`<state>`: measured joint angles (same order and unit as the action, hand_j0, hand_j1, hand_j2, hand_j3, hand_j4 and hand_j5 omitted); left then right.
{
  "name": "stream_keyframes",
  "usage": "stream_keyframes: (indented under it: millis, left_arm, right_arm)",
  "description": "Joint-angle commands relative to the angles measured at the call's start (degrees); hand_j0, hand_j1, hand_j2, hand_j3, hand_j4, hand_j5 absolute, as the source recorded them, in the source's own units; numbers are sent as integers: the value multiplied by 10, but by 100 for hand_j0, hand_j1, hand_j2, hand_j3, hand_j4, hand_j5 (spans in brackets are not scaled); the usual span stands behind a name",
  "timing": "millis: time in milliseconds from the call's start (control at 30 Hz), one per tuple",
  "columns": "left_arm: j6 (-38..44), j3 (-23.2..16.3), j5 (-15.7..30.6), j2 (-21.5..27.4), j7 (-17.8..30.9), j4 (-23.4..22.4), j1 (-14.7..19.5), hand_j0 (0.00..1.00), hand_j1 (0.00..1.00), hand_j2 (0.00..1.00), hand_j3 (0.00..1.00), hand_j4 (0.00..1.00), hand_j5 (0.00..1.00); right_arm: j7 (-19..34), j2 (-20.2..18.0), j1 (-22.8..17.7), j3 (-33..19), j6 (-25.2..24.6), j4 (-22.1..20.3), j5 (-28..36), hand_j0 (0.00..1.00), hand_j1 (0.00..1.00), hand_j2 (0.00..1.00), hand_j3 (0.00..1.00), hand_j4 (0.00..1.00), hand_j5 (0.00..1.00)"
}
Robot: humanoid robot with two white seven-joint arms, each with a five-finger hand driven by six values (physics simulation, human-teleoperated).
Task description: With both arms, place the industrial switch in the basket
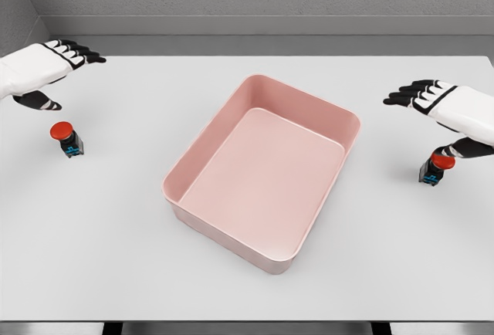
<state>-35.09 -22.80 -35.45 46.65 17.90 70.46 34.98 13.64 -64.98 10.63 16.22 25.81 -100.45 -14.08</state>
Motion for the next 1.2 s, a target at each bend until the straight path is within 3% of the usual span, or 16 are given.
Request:
stream_keyframes:
  millis: [0, 233, 567, 733, 933, 1100, 1167]
  left_arm:
    - [1, -2, 3, 1, -1, 2, 0, 100, 100, 100, 100, 100, 100]
    - [1, -19, 4, 34, 0, 20, -4, 100, 100, 100, 100, 100, 100]
    - [1, -37, 3, 63, 1, 20, -11, 100, 100, 100, 100, 100, 100]
    - [1, -58, -1, 68, 3, 20, -11, 100, 100, 100, 100, 100, 100]
    - [1, -75, -27, 67, 14, 19, -12, 100, 100, 100, 100, 100, 100]
    - [1, -84, -41, 67, 17, 19, -13, 100, 100, 100, 100, 100, 100]
    - [1, -91, -45, 66, 17, 19, -12, 100, 100, 100, 100, 100, 100]
  right_arm:
    - [0, -1, 0, 0, -1, 0, 2, 100, 100, 100, 100, 100, 100]
    - [1, -10, -7, -3, -1, 4, 4, 100, 100, 100, 100, 100, 100]
    - [135, -16, -11, -4, -3, 6, 5, 100, 100, 100, 100, 100, 100]
    - [214, -14, -7, -5, -97, 11, 7, 100, 100, 100, 100, 100, 100]
    - [214, -6, -5, -1, -159, 16, 7, 100, 100, 100, 100, 100, 100]
    - [214, -3, -1, 0, -161, 18, 6, 100, 100, 100, 100, 100, 100]
    - [214, 2, 13, 1, -198, 21, 7, 100, 100, 100, 100, 100, 100]
